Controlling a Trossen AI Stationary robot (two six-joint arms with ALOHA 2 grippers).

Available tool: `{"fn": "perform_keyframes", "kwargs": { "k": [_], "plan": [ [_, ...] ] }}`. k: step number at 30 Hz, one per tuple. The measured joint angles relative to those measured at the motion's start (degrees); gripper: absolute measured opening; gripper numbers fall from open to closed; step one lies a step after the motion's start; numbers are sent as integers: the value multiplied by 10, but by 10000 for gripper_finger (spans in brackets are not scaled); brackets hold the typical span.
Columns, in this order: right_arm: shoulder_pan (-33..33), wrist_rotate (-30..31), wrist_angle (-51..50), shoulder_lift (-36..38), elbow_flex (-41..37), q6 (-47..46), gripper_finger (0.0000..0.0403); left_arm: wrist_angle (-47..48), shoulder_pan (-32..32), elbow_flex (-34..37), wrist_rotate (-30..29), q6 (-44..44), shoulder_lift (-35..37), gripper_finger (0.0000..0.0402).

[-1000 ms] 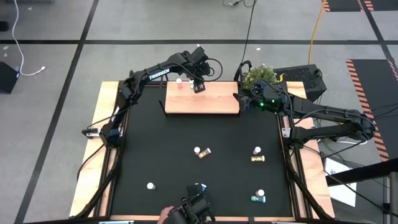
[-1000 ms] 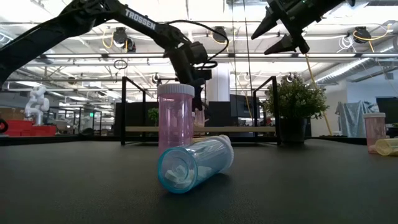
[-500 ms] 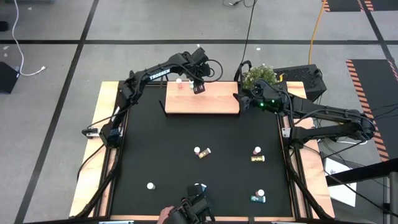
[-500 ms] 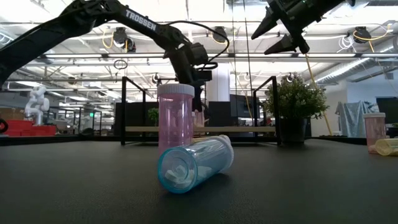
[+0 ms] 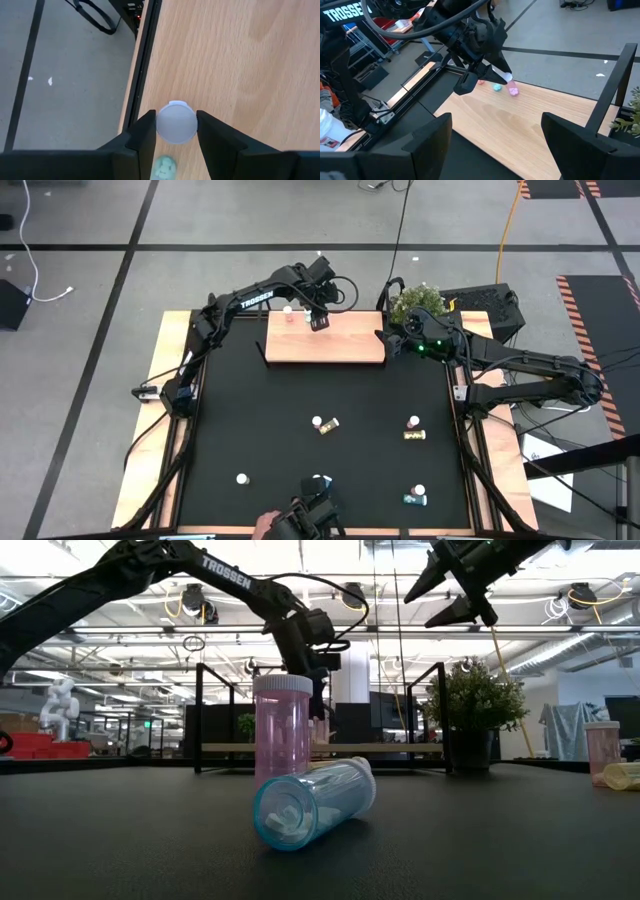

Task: Pick and place medicine bottles onto shelf by color
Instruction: Put the top left pink pill bottle on the shelf, then put the top left yellow pill bottle on the shelf

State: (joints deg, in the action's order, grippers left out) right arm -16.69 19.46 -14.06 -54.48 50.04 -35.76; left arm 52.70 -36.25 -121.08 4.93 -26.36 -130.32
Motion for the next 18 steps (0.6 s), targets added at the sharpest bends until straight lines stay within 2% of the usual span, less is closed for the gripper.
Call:
{"fn": "perform_keyframes", "kwargs": {
  "k": [11,18],
  "plan": [
    [0,0,0,0,0,-12,300,0,0,0,-1,0,0,241],
    [0,-1,0,0,0,-26,300,-1,3,-14,-20,-1,8,277]
  ]
}}
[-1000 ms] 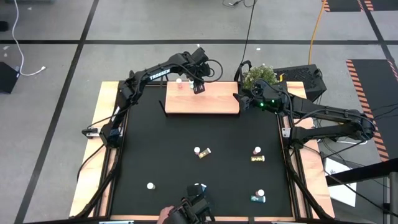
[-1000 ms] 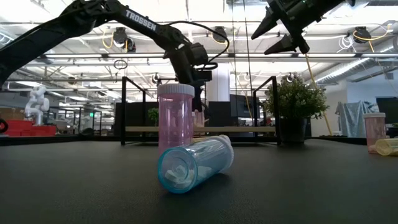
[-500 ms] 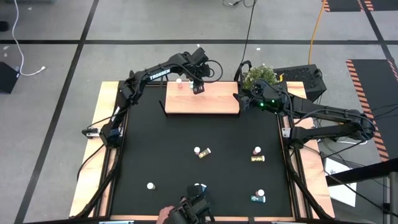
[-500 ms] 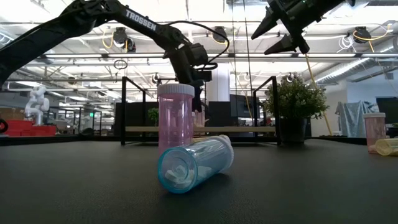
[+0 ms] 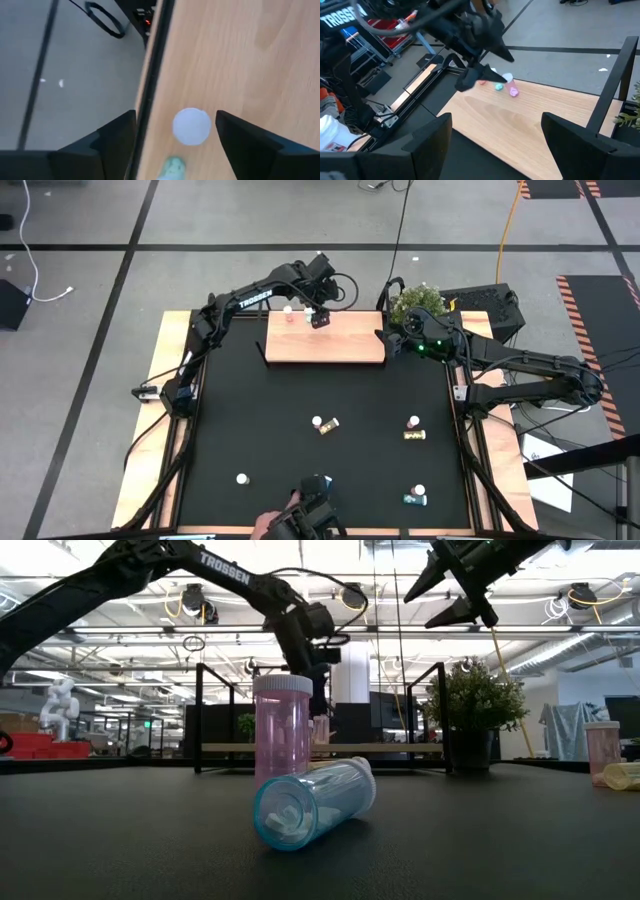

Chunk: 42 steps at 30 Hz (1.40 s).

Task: Pick and place medicine bottles onto shelf by color
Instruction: Put the top left yellow pill bottle on the shelf

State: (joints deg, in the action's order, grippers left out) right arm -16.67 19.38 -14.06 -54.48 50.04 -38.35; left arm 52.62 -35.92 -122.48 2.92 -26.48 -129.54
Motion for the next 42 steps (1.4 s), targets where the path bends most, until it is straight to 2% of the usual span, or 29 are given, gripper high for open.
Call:
{"fn": "perform_keyframes", "kwargs": {
  "k": [6,19,22,27,30,32,35,39,42],
  "plan": [
    [0,-7,0,0,0,-3,300,13,15,-19,-14,-5,36,287],
    [2,-156,-44,8,0,12,300,50,97,-31,-15,117,170,285],
    [19,-192,-74,16,0,21,300,47,133,-31,-12,151,190,285],
    [85,-242,-106,22,0,35,300,43,209,-31,30,225,199,285],
    [147,-239,-110,22,0,24,300,43,261,-31,27,289,196,285],
    [192,-226,-105,22,0,13,300,42,298,-31,-4,352,192,285],
    [264,-176,-106,21,0,5,300,44,355,-20,-55,447,189,285],
    [340,-121,-101,10,0,9,300,47,428,-6,-88,501,189,285],
    [375,-116,-89,-10,0,19,300,52,476,-4,-96,531,189,285]
  ]
}}
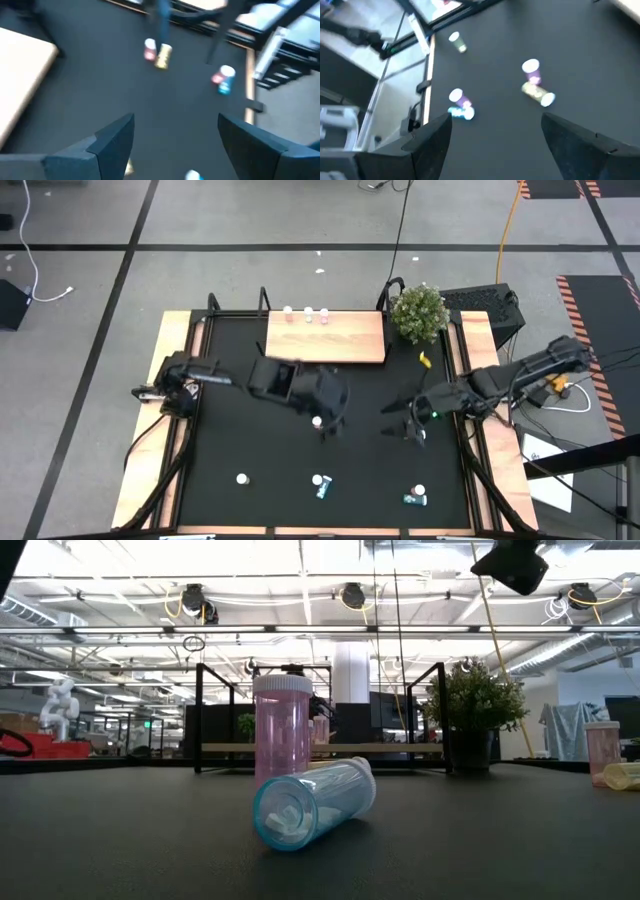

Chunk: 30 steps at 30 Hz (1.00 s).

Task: Pick and place medicine bottles onto shelf by color
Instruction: Put the top left yellow pill bottle on the shelf

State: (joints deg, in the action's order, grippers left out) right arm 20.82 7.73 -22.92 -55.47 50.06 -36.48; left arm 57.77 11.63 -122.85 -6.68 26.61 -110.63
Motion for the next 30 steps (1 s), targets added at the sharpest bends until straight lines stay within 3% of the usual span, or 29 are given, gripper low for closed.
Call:
{"fn": "perform_keyframes", "kwargs": {
  "k": [11,15,22,26,30],
  "plan": [
    [56,4,89,-119,0,22,300,-13,90,0,-40,138,0,285],
    [76,50,145,-160,0,10,300,34,107,0,-41,219,1,285],
    [120,202,221,-191,-1,17,300,242,126,0,-44,357,1,284],
    [131,274,173,-192,-1,-21,300,314,123,0,-54,401,1,284],
    [126,284,92,-192,-1,-121,300,320,124,0,-70,409,1,284]
  ]
}}
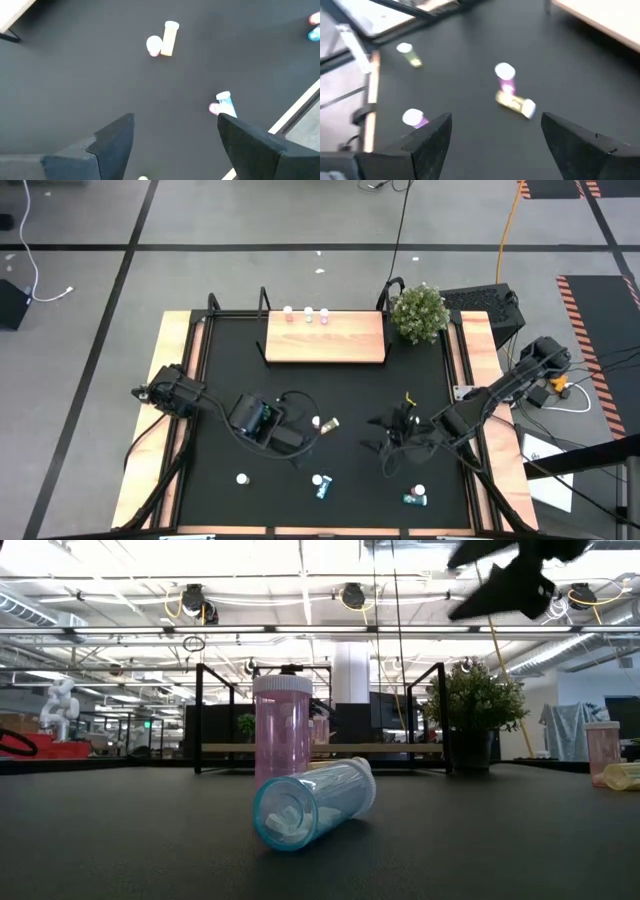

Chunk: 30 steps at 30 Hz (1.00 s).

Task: Pick and place medicine bottles onto shelf by color
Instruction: Put the top left yellow pill bottle on the shelf

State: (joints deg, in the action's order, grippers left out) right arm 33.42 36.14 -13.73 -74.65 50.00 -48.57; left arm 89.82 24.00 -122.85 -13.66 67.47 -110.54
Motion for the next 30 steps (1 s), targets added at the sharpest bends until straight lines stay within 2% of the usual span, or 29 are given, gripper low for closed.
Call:
{"fn": "perform_keyframes", "kwargs": {
  "k": [5,9,14,18,22,26,30],
  "plan": [
    [0,-4,-97,0,0,-71,300,0,8,0,-18,-44,0,284],
    [-3,-68,-165,14,0,-76,299,-14,6,0,-46,-113,0,284],
    [-8,-181,-211,46,0,-79,299,-129,-18,0,-50,-252,0,284],
    [-7,-197,-210,56,0,-80,299,-213,-43,0,-50,-330,0,284],
    [-29,-189,-148,43,-12,-131,299,-224,-79,0,-50,-324,0,285],
    [-68,-198,-1,11,-43,-144,299,-199,-114,0,-50,-326,0,285],
    [-103,-199,96,-41,-46,-26,299,-169,-146,0,-49,-337,0,285]
  ]
}}
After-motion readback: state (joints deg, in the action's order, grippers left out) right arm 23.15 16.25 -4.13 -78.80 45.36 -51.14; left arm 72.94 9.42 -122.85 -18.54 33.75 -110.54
